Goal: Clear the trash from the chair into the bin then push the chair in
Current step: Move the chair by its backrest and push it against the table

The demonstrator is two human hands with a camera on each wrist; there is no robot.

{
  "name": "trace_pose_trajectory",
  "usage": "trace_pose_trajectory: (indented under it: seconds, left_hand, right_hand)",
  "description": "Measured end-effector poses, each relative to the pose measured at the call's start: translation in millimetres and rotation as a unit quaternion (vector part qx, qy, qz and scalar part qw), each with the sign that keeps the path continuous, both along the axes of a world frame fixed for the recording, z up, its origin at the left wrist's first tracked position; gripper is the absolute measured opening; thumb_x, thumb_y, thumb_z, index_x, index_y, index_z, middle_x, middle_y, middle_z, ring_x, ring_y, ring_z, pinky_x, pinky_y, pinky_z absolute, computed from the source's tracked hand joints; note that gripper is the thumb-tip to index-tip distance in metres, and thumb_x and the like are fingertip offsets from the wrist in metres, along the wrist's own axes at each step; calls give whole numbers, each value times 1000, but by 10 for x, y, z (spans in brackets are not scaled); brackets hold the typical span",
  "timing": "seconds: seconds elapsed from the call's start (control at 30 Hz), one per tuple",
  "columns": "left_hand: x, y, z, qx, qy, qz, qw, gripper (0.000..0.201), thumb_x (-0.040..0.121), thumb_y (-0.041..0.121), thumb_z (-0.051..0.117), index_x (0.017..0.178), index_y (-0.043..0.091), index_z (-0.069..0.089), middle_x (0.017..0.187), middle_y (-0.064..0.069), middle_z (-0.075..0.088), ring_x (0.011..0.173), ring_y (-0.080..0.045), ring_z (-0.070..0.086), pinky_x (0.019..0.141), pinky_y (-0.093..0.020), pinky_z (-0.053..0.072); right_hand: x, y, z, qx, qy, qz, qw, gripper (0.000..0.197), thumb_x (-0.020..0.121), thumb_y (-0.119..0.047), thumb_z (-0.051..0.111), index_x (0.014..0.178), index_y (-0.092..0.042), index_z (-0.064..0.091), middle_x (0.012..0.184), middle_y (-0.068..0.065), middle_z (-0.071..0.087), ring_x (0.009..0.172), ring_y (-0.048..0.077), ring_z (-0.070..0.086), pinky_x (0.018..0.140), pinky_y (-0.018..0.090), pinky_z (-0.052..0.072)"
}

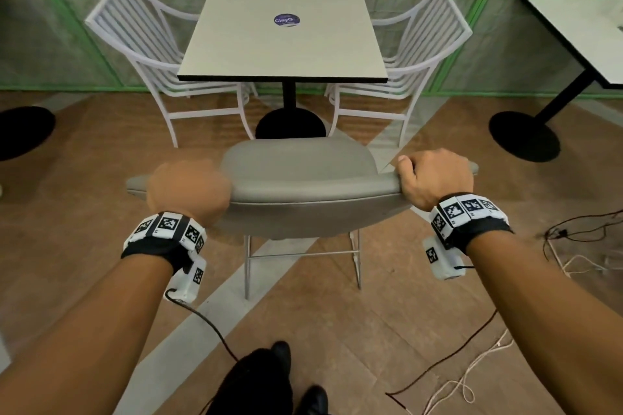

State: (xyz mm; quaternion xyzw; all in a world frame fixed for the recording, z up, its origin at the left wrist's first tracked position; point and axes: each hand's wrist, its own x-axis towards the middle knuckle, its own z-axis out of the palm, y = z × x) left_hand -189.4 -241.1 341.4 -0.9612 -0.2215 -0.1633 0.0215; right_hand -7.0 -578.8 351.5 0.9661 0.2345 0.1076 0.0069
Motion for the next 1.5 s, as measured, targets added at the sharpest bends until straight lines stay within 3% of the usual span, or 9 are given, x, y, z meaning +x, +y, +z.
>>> trace_pose_trajectory:
  seconds: [0.27, 0.4, 0.77, 0.97, 1.1, 1.27, 1.5]
  left_hand:
    - [469, 359, 16, 2, -23, 2, 1000, 31, 78, 33, 36, 55, 13, 44, 51, -4, 42, 48, -27, 35, 59, -32, 25]
    - [751, 518, 12, 0, -28, -1, 1000, 30, 78, 34, 36, 57, 15, 46, 52, -4, 45, 49, -28, 38, 60, -33, 28]
    - [1621, 1024, -41, -12, -36, 22, 999, 34, 80, 35, 37, 64, 14, 58, 54, -6, 50, 53, -29, 42, 61, -34, 33]
    - [2008, 1242, -34, -18, -42, 22, 999, 37, 80, 36, 35, 63, 12, 57, 55, -8, 52, 51, -29, 42, 64, -36, 36]
    - [2231, 1420, -43, -26, -52, 24, 998, 39, 79, 36, 34, 64, 11, 60, 57, -12, 56, 53, -30, 41, 63, -36, 35]
    - [2502, 1608, -19, -28, -61, 26, 997, 36, 79, 34, 36, 64, 11, 60, 58, -14, 58, 55, -30, 41, 61, -35, 33]
    - [2701, 1995, -11, -29, -85, 21, 996, 37, 77, 34, 35, 66, 12, 61, 59, -13, 57, 57, -30, 42, 57, -33, 27]
  right_hand:
    - [379, 409, 48, 7, 25, -17, 1000, 43, 85, -39, 34, 55, -15, 54, 50, 1, 50, 50, 28, 50, 54, 29, 41]
    - [662, 548, 47, 7, 16, -22, 1000, 43, 84, -39, 35, 54, -14, 54, 50, 1, 50, 48, 27, 48, 52, 28, 35]
    - [1553, 1075, 47, 19, 9, -24, 999, 41, 86, -35, 38, 52, -14, 45, 50, 1, 45, 52, 30, 47, 56, 31, 35]
    - [2009, 1321, 11, 17, 10, -22, 1000, 43, 86, -37, 34, 63, -15, 62, 54, 4, 53, 55, 31, 51, 57, 31, 42]
    - [2214, 1477, 19, 25, 16, -15, 999, 42, 87, -36, 33, 54, -15, 49, 50, 0, 44, 53, 29, 47, 55, 30, 36]
    - [2449, 1655, 50, 36, 23, -14, 999, 43, 87, -34, 35, 54, -13, 51, 51, 1, 48, 49, 25, 44, 53, 29, 38]
    - [2514, 1954, 54, 67, 6, -21, 998, 44, 88, -34, 40, 50, -12, 41, 45, 0, 40, 43, 18, 32, 50, 27, 32]
